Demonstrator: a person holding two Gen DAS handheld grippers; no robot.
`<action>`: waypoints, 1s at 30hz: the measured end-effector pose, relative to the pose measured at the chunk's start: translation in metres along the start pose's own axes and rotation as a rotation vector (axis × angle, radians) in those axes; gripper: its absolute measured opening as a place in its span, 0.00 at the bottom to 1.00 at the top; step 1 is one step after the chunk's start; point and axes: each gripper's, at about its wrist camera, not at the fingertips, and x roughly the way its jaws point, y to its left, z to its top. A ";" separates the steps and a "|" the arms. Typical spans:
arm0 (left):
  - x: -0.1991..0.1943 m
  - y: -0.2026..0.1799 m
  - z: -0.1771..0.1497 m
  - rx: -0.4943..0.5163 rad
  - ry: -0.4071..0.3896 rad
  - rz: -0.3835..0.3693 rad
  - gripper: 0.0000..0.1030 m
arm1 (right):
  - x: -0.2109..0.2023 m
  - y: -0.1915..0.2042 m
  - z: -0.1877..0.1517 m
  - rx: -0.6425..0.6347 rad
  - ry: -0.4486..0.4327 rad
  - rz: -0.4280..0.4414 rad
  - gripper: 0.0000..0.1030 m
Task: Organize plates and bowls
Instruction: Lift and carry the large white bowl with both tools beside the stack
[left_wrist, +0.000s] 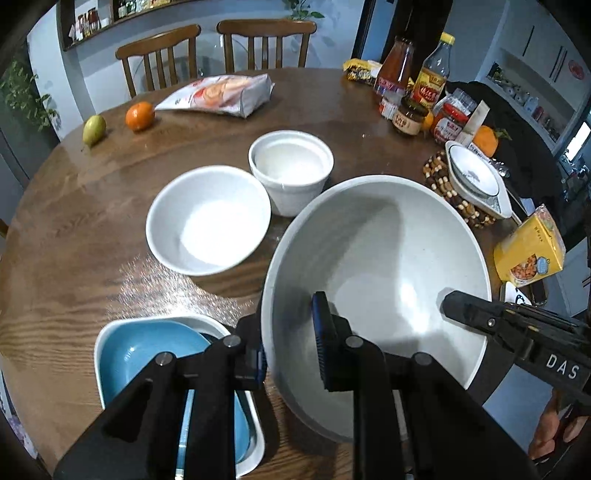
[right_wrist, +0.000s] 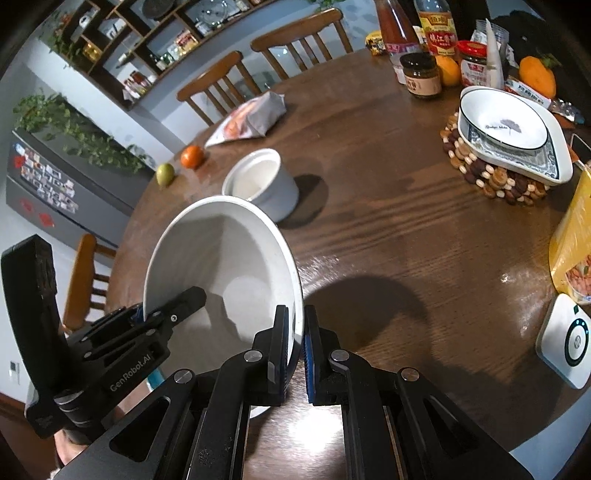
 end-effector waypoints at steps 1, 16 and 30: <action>0.003 0.000 -0.001 -0.009 0.006 -0.001 0.19 | 0.002 -0.002 0.000 -0.009 0.007 -0.008 0.08; 0.034 -0.010 -0.008 -0.051 0.082 -0.016 0.20 | 0.020 -0.027 0.003 -0.014 0.066 -0.039 0.08; 0.042 -0.007 -0.007 -0.063 0.101 0.038 0.22 | 0.031 -0.027 0.008 -0.044 0.106 -0.017 0.08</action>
